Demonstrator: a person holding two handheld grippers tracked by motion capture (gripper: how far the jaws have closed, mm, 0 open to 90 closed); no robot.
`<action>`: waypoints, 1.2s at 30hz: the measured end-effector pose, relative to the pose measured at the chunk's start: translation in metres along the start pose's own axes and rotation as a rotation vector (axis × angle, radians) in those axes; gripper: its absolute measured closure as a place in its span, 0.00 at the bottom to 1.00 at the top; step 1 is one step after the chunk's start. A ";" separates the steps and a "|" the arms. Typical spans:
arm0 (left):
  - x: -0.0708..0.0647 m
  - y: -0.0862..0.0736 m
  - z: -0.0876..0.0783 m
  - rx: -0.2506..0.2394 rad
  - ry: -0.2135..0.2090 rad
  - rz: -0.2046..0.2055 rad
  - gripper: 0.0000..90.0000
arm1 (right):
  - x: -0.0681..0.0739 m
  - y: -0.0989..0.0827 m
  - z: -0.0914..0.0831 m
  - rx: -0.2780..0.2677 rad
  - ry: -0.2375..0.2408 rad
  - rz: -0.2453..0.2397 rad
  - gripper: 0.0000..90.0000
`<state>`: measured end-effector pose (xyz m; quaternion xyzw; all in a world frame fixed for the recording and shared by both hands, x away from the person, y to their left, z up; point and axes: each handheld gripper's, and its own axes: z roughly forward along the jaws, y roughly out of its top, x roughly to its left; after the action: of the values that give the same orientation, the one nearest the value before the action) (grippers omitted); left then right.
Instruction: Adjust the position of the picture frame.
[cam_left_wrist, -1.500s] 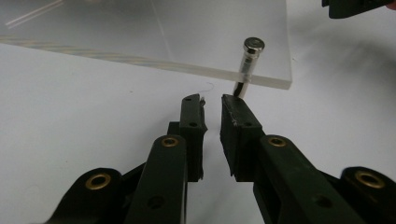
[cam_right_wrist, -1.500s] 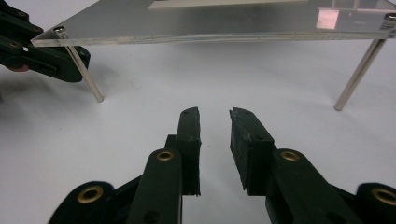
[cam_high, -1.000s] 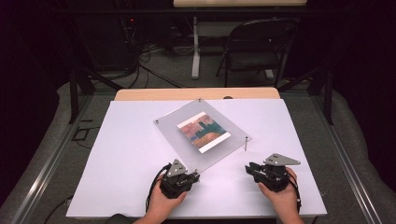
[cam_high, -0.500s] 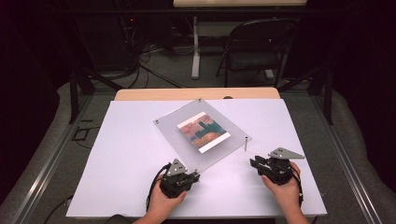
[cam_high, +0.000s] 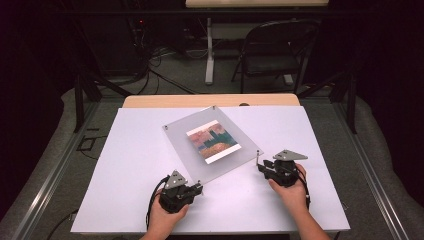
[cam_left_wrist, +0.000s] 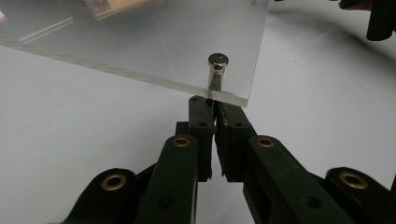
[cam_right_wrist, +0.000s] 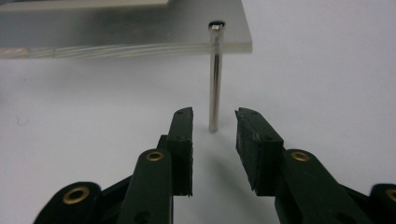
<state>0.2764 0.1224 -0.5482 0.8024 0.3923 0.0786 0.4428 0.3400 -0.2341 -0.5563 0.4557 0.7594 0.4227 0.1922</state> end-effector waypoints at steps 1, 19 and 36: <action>0.001 -0.001 -0.001 -0.001 0.005 -0.002 0.95 | 0.000 0.003 0.003 -0.002 0.007 -0.004 0.74; 0.018 -0.010 -0.024 -0.054 0.082 -0.071 0.95 | 0.017 0.022 0.025 0.030 0.127 -0.067 0.96; 0.017 -0.012 -0.027 -0.029 0.106 -0.071 0.95 | 0.023 0.023 0.018 0.027 0.155 -0.067 0.96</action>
<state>0.2686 0.1556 -0.5452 0.7762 0.4423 0.1111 0.4354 0.3526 -0.2008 -0.5460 0.3983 0.7926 0.4397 0.1407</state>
